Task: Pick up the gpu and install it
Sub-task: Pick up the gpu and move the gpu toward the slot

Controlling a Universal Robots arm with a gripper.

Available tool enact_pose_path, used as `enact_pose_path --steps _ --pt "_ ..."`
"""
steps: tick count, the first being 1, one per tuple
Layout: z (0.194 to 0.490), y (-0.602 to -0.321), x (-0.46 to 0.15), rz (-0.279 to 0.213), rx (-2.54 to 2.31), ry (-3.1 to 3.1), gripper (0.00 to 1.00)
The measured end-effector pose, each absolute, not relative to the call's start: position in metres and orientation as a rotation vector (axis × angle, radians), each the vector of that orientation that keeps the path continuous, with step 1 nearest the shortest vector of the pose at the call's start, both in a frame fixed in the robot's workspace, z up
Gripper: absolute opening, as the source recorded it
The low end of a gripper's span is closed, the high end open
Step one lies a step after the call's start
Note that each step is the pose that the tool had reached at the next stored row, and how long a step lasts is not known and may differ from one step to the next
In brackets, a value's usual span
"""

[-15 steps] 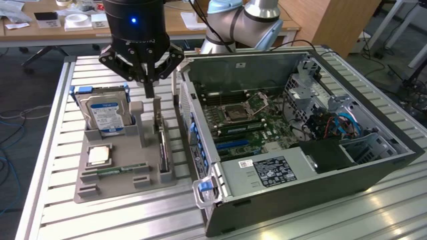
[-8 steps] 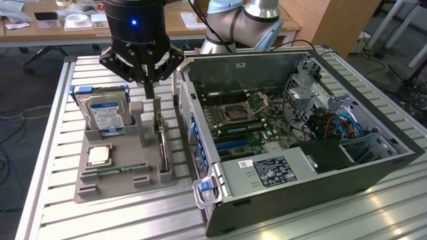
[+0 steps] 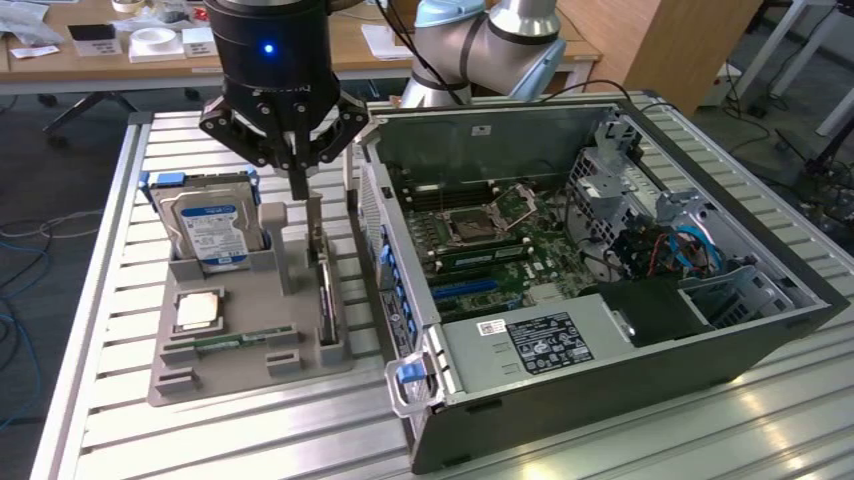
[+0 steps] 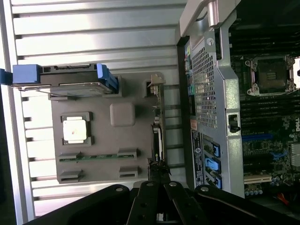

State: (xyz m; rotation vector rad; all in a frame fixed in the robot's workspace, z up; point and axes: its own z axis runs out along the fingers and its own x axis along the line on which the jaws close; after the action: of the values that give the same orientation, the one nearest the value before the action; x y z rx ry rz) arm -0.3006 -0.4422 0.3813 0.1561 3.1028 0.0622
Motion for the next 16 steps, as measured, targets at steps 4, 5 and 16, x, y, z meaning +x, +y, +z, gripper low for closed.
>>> enact_pose_path --steps 4,5,16 --pt "0.3805 -0.4422 -0.3006 0.062 0.156 3.103 0.11" --pt "0.3803 -0.4422 -0.3006 0.062 0.156 3.103 0.11" --pt "0.3758 -0.4422 -0.3006 0.062 0.156 3.103 0.11"
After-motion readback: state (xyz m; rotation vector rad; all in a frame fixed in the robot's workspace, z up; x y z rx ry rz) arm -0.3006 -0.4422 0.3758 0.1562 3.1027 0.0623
